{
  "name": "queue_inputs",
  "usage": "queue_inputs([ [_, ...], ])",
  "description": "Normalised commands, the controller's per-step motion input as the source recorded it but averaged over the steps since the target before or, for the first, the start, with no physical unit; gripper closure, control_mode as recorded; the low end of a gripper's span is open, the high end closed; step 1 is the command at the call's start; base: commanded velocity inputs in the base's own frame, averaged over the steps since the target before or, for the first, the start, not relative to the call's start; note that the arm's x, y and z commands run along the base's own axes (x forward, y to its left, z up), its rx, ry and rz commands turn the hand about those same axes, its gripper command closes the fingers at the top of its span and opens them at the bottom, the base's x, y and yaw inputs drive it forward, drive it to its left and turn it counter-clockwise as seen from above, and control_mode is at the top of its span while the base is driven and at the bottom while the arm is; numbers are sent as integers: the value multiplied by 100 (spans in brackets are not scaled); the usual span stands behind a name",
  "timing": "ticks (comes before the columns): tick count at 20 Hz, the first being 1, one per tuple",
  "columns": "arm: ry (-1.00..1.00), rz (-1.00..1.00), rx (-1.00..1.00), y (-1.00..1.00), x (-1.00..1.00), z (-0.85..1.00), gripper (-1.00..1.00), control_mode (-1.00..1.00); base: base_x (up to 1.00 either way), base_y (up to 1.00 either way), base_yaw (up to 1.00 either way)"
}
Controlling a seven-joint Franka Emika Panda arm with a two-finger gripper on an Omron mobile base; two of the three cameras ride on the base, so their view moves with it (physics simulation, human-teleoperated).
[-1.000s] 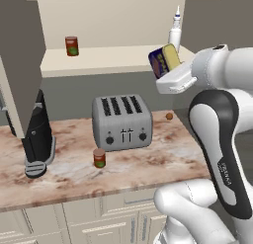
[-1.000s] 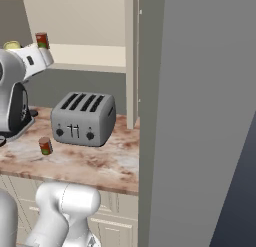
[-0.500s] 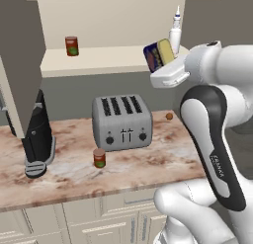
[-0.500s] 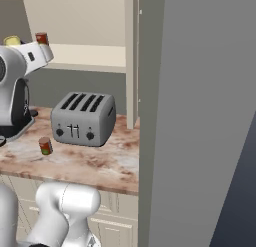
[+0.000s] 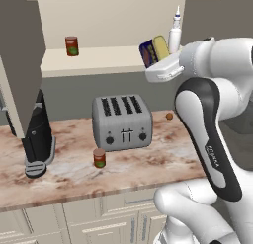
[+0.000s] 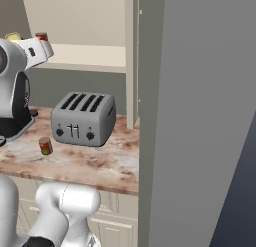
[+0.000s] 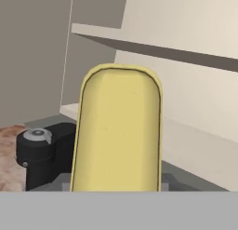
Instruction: Pick the cans from the counter and place them in their designated side in the cabinet.
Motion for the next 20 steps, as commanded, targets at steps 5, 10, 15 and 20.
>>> queue_inputs([
  [5,0,0,0,7,11,0,100,-100,0,0,0],
  [10,0,0,0,6,13,-2,100,-100,0,0,0],
  [15,0,0,0,3,14,-5,100,-100,0,0,0],
  [20,2,0,0,4,16,-6,100,-100,0,0,0],
])
